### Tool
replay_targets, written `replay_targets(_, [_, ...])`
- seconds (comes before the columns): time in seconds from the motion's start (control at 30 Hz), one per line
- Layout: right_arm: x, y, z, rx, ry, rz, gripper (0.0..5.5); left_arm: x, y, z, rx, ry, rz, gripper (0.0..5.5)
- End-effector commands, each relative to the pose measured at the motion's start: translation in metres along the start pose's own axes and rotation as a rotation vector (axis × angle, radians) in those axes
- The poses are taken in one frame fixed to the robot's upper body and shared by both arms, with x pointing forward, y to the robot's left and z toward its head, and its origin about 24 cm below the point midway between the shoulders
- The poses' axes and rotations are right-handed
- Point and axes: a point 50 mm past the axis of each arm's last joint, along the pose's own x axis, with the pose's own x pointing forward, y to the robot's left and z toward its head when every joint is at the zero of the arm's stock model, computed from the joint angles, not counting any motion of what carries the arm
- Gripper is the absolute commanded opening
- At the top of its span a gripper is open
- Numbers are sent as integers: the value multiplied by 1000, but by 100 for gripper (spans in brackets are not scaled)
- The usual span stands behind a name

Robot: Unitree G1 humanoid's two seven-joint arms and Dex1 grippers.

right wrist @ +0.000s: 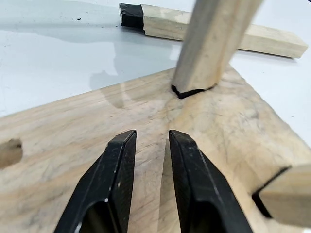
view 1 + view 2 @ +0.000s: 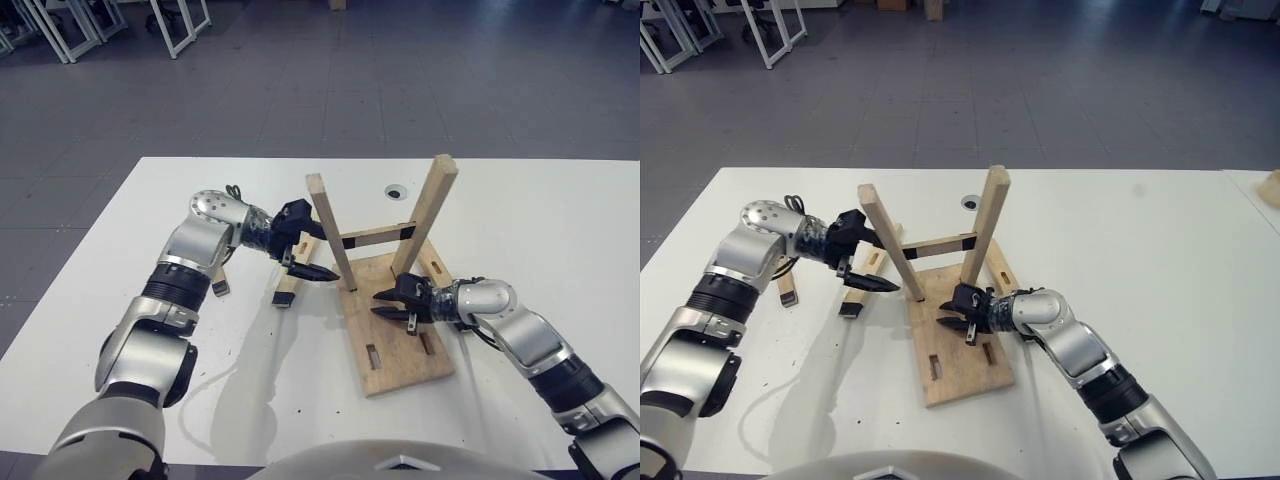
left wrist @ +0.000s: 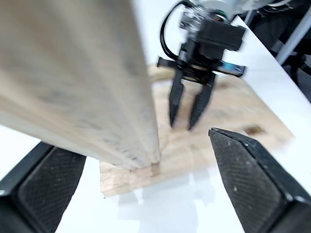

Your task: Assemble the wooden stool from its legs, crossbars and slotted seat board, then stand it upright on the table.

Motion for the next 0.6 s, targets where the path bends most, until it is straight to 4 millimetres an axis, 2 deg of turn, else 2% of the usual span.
replay_targets(0.03, [8,-4,-21,43,116,-39,120,-41,9,-8,-6,148,245,431])
replay_targets(0.13, [17,-6,-14,50,89,-56,120,-70,12,1,-7,45,565,431])
replay_targets(0.23, [22,-6,-14,70,77,-75,120,-82,-7,-15,-62,53,711,431])
replay_targets(0.3, [24,-10,-9,79,55,-102,120,-82,-19,-25,-135,43,829,431])
replay_targets(0.37, [19,-14,-2,84,29,-150,120,-74,-24,-33,-257,-2,998,431])
replay_targets(0.47, [-8,-15,17,96,-41,-275,120,-52,-39,-49,-491,-49,1276,431])
replay_targets(0.53, [-23,-5,30,117,-83,-350,120,-33,-50,-55,-614,-76,1411,465])
replay_targets(0.6, [-30,8,38,135,-105,-378,120,-22,-59,-61,-686,-70,1545,472])
